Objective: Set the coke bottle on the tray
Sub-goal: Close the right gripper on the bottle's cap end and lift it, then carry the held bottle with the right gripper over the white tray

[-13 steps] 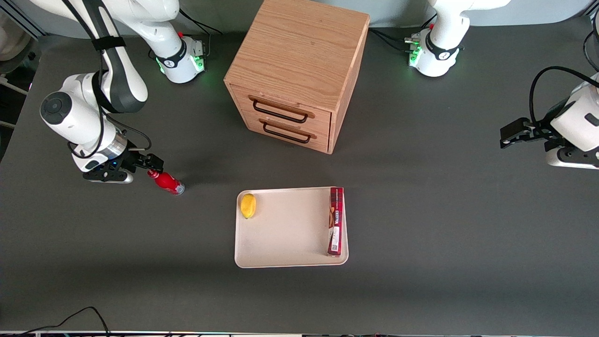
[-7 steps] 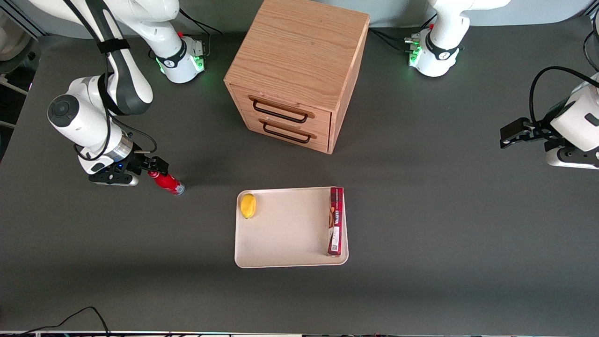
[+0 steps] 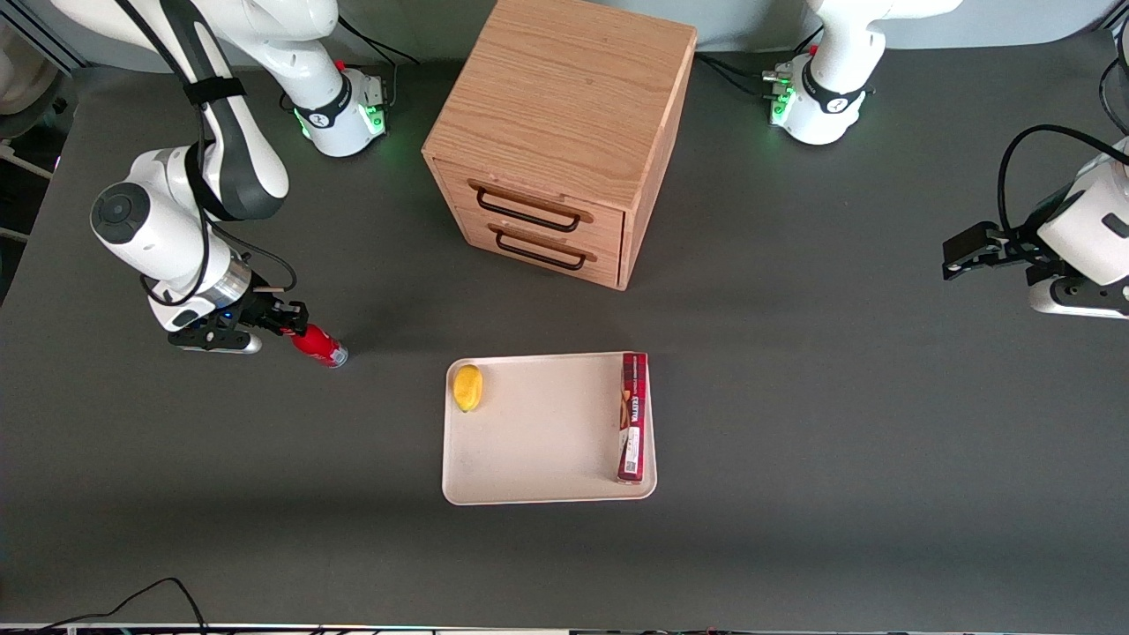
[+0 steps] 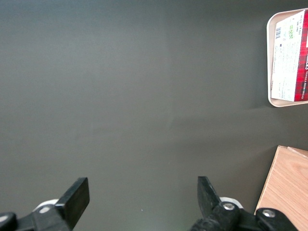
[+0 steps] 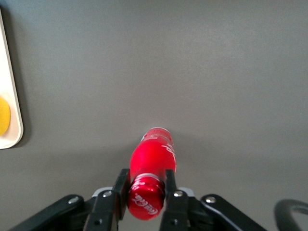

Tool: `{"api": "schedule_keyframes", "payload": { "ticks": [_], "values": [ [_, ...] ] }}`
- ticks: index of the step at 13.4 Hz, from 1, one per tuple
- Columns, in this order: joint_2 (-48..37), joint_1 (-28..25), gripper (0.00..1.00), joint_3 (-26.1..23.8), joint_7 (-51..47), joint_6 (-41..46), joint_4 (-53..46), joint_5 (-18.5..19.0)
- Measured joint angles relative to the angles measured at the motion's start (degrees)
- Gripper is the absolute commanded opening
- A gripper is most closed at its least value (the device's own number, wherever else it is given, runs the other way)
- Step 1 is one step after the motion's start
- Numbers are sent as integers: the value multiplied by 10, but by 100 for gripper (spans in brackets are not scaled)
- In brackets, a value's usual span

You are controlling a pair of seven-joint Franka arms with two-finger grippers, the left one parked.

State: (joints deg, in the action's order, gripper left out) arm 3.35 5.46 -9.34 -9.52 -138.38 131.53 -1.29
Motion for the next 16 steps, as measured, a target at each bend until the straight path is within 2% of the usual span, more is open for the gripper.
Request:
{"api": "schedule_keyframes", "payload": {
  "ticks": [4, 6, 13, 16],
  "values": [
    [1, 0, 0, -4, -8, 1, -6, 0],
    [1, 0, 0, -6, -15, 42, -36, 0],
    [16, 0, 0, -11, -36, 433, -361, 1],
    [82, -5, 0, -11, -49, 524, -510, 4]
  ]
}}
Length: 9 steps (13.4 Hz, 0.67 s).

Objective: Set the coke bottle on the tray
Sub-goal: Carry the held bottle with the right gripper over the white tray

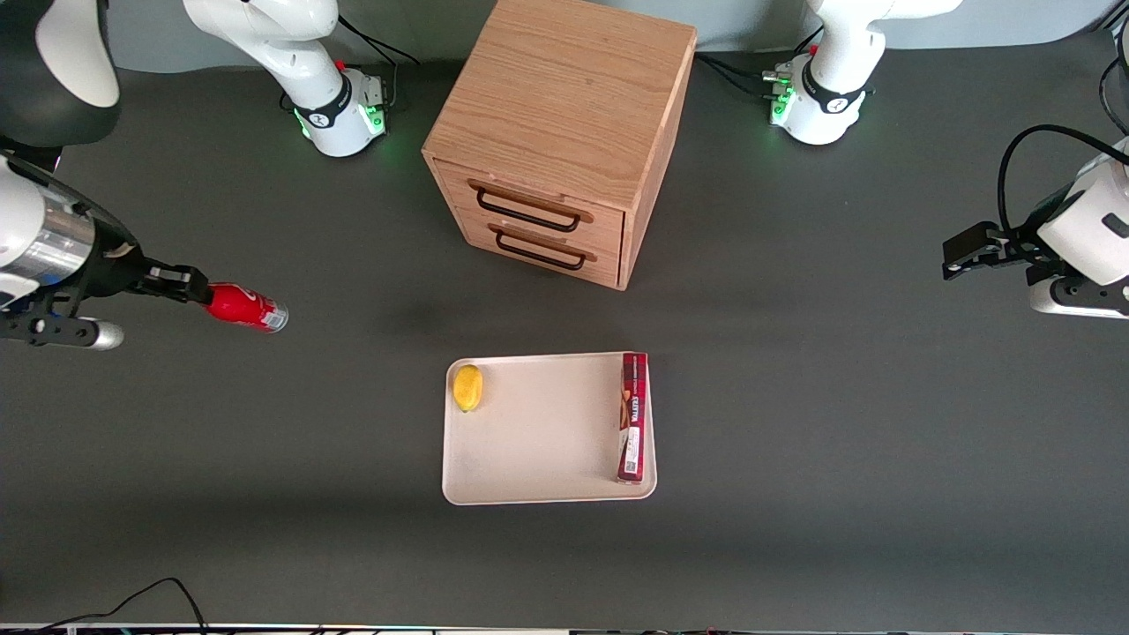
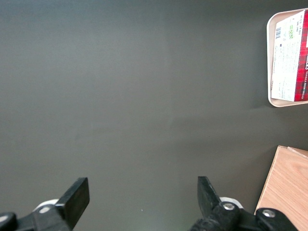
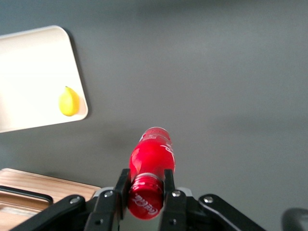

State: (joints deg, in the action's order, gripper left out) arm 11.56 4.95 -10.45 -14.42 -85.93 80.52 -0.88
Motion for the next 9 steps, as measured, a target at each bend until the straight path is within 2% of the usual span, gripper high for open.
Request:
{"api": "schedule_keyframes", "payload": {
  "ticks": [2, 4, 7, 9],
  "values": [
    [66, -33, 0, 2, -35, 4, -66, 20],
    [152, -91, 0, 14, -92, 0, -148, 29],
    [259, -205, 0, 87, -157, -54, -244, 32],
    [294, -250, 0, 106, -213, -113, -262, 32]
  ]
}}
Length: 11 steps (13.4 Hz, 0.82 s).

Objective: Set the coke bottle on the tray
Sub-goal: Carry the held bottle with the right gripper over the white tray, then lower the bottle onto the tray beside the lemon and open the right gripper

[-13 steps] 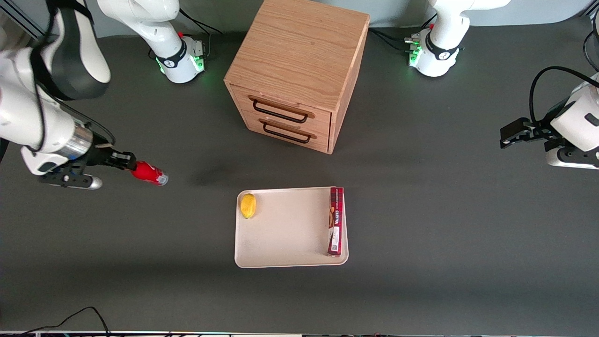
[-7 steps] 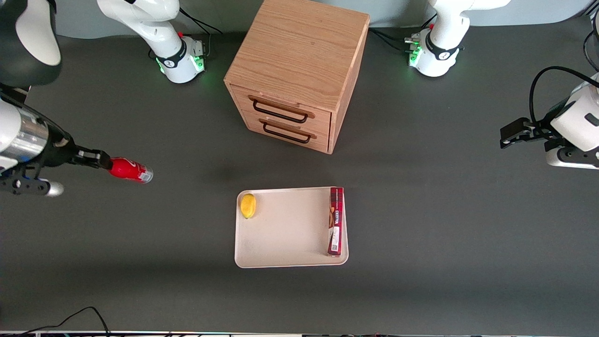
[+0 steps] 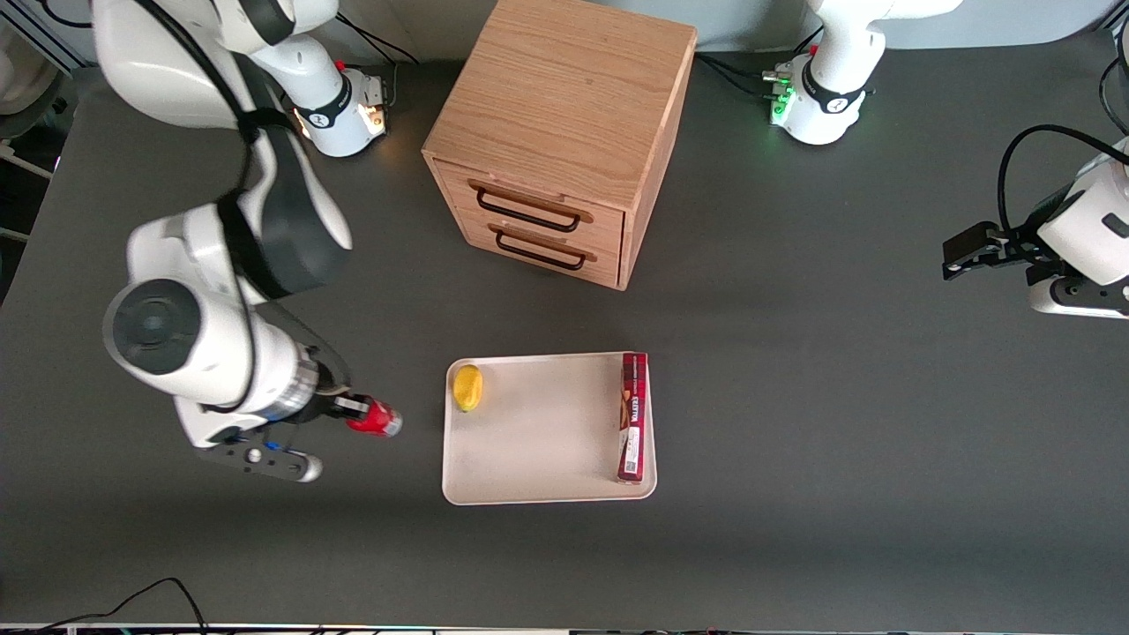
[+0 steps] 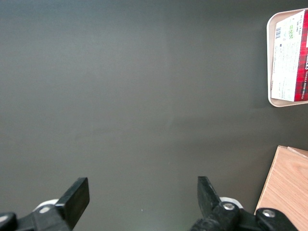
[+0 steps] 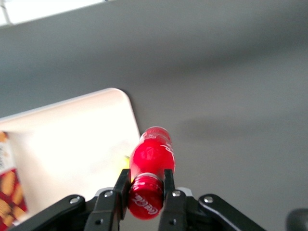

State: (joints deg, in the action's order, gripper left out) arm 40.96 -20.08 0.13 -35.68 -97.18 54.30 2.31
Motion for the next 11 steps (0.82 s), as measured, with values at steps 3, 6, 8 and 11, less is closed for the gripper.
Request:
{"api": "schedule_keyframes", "payload": {
  "ticks": [3, 6, 8, 11],
  "values": [
    [34, -29, 0, 2, -49, -81, -6, 0],
    [67, -43, 0, 2, -84, -149, -8, 0],
    [86, -51, 0, 3, -102, -172, -11, 0],
    [107, -61, 0, 3, -113, -198, -11, 0]
  ]
}}
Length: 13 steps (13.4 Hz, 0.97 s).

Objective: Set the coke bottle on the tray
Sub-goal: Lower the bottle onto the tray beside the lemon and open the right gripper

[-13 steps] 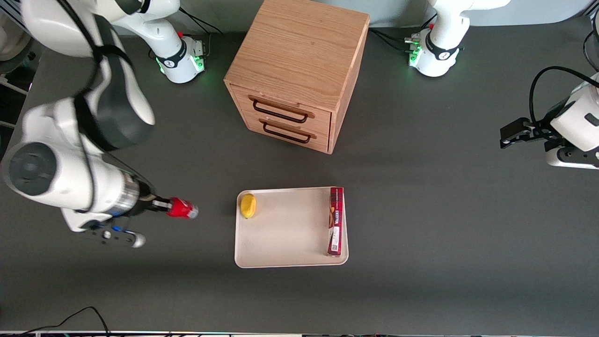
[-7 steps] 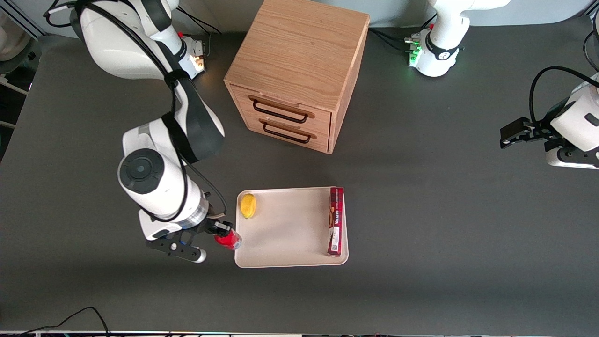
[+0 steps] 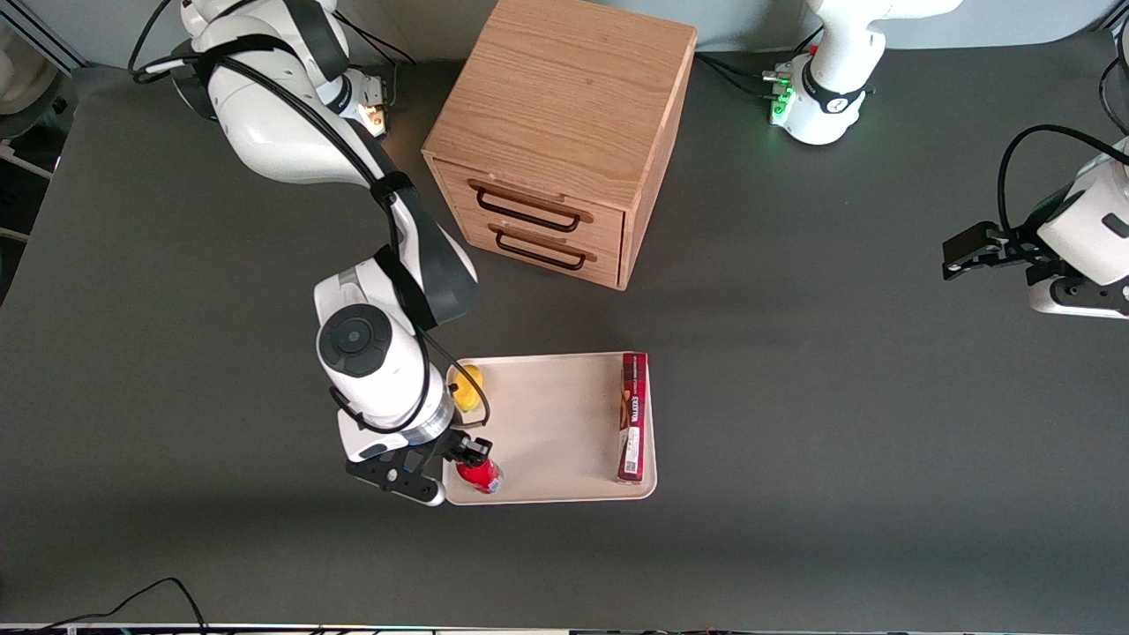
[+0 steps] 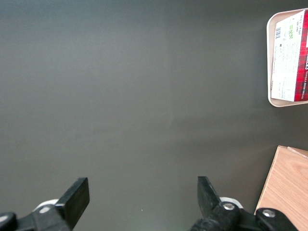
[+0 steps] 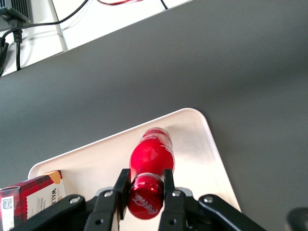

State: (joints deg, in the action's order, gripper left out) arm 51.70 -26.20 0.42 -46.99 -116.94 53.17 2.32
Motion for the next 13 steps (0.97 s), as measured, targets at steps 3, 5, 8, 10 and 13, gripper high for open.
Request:
{"api": "schedule_keyframes", "payload": {
  "ticks": [3, 5, 8, 10, 13],
  "values": [
    [16, -2, 3, 1, -1, -6, 0, 0],
    [22, -3, 59, 1, -1, -9, -1, 0],
    [24, -4, 100, 1, -1, -9, -1, 1],
    [25, -5, 100, 2, -1, -9, -1, 1],
    [22, -5, 100, 4, -1, 9, -12, 2]
  ]
}}
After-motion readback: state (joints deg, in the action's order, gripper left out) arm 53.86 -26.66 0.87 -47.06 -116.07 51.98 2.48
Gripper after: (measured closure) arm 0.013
